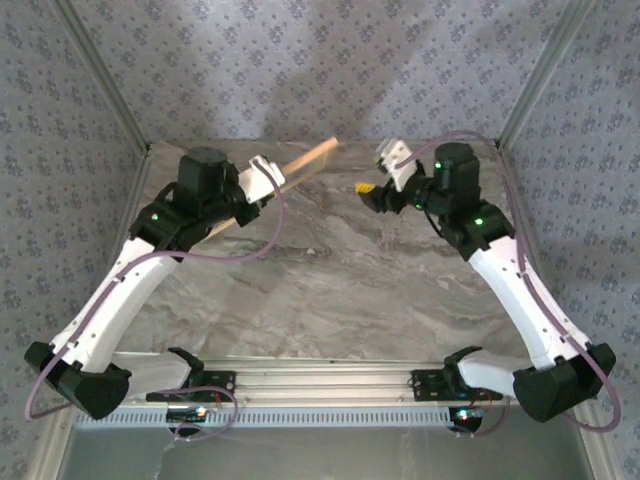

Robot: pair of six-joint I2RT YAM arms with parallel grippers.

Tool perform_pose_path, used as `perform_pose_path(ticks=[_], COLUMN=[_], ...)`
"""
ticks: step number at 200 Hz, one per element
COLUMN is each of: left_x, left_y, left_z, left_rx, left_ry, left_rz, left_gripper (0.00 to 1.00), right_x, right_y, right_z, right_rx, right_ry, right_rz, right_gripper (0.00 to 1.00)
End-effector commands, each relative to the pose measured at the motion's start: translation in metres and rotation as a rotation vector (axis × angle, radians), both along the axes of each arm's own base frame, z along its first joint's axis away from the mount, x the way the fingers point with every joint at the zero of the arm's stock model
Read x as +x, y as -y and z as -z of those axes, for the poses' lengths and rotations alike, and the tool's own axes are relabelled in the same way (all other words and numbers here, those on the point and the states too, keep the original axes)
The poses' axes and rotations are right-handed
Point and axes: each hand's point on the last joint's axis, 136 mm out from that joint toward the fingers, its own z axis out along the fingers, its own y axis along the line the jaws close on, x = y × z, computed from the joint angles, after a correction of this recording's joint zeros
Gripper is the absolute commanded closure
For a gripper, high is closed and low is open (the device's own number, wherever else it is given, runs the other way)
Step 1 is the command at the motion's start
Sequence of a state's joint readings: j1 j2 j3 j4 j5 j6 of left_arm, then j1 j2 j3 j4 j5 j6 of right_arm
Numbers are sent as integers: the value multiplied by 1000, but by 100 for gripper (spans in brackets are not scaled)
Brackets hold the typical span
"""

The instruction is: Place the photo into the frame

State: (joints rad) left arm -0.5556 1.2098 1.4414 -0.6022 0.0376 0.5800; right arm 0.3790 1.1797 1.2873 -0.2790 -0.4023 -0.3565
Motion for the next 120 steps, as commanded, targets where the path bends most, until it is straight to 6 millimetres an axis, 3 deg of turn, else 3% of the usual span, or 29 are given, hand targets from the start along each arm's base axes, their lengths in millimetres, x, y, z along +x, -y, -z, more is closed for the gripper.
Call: perform_pose_path(ticks=[1,21,50,77,120], left_x=[8,10,12,16,28], left_y=[-12,-18,-19,-11,8], left_z=[-120,-151,-184,-196,-197], left_rx=[-343,-486,-725,-934,-1198], left_ry=[202,190,99,-35,-272], left_rz=[-140,-200,-255,-270,-224], left_gripper=[100,100,100,100,100], right_x=[9,13,22,30,33], right_y=[29,33,41,52,61], right_z=[-42,-34,-7,19,55], right_rx=[211,241,271,327,395], right_ry=[-24,-86,-237,-401,-633], right_rz=[165,199,274,330,387], right_gripper=[33,35,36,36,33])
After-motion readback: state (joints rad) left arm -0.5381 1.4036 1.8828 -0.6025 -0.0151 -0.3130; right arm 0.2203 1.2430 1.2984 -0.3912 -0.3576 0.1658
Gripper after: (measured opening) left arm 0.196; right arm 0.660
